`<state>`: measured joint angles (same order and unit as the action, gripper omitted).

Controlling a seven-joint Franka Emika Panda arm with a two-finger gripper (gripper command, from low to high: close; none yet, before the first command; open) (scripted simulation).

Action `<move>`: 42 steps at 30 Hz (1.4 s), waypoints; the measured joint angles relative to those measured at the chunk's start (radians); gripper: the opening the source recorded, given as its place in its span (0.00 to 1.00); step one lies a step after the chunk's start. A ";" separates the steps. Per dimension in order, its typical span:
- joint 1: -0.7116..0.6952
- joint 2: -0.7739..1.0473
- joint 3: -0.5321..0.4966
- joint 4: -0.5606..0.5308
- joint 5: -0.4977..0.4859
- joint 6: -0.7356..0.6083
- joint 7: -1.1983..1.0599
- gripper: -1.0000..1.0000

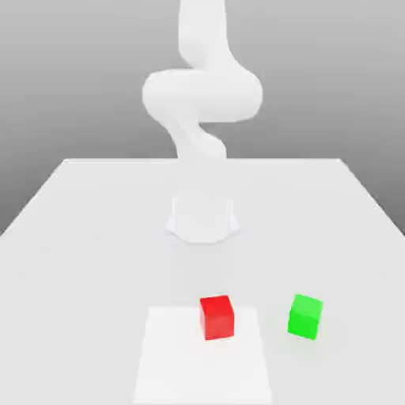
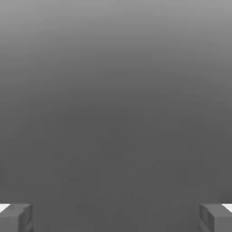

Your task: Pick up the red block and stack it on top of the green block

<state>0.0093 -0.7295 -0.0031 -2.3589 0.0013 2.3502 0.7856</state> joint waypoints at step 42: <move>0.103 0.668 0.014 -0.500 -0.002 0.447 -0.209 0.00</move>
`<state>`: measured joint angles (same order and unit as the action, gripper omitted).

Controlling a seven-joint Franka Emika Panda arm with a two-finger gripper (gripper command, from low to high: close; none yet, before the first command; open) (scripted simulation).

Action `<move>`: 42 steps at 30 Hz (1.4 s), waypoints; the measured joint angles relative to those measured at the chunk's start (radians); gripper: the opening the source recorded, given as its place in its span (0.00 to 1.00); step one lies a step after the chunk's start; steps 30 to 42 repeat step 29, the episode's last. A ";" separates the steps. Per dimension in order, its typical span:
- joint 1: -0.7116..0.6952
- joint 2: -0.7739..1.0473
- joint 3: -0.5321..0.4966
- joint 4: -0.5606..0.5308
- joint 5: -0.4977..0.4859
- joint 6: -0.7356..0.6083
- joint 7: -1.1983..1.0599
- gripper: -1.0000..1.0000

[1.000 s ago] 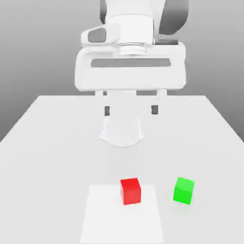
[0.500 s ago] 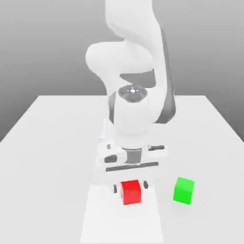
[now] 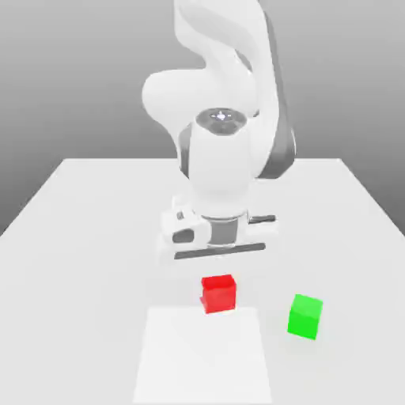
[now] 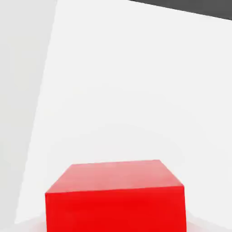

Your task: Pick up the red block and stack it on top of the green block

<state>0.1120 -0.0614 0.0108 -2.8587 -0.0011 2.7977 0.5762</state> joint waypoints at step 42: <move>0.285 0.160 0.084 0.086 -0.031 0.071 -0.733 1.00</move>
